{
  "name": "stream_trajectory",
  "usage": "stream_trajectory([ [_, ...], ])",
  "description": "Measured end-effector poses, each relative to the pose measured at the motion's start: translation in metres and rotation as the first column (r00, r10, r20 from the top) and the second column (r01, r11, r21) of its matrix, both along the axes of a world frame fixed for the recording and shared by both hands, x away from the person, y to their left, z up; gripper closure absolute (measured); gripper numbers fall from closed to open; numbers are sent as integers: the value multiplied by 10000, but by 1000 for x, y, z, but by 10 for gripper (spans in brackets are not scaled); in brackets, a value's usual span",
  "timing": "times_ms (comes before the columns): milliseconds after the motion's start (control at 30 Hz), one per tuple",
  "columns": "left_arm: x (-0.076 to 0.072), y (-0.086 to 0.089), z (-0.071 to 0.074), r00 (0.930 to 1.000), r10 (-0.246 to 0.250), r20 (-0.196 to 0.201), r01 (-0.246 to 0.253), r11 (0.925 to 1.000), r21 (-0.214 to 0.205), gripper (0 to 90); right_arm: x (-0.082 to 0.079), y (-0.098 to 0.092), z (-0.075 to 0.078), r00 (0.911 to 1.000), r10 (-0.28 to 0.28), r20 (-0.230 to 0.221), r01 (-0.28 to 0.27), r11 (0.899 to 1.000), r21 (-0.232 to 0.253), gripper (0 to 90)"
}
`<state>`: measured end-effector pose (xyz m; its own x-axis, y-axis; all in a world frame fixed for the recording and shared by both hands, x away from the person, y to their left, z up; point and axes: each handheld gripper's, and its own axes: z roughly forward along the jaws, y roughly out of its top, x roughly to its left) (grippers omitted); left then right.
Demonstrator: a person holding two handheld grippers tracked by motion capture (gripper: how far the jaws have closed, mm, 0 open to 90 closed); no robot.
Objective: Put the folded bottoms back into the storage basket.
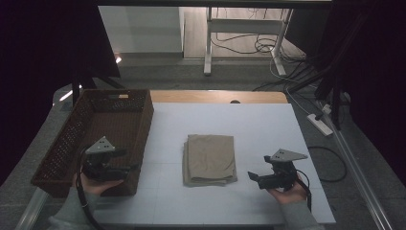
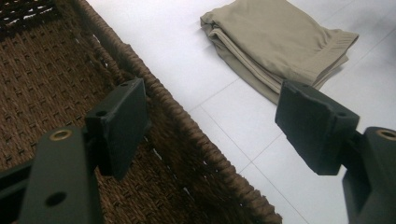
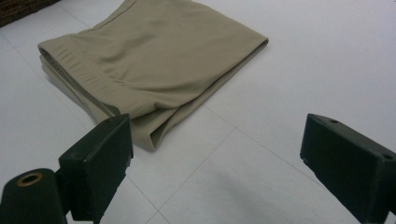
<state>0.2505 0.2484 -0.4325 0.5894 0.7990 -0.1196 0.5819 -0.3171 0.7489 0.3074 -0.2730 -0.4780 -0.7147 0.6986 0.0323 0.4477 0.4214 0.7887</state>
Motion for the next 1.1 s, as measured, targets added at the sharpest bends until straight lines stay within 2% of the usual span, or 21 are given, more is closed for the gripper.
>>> stream_trajectory([
  [833, -1, -6, 4, 9997, -184, 183, 186, 9998, -108, 247, 0, 2, -2, 9999, 97, -61, -98, 9999, -68, 98],
  [1100, 1, -12, 6, 9992, -321, 259, 325, 9993, -165, 247, -1, 2, -2, 9999, 126, 70, -126, 9999, 5, 113],
])
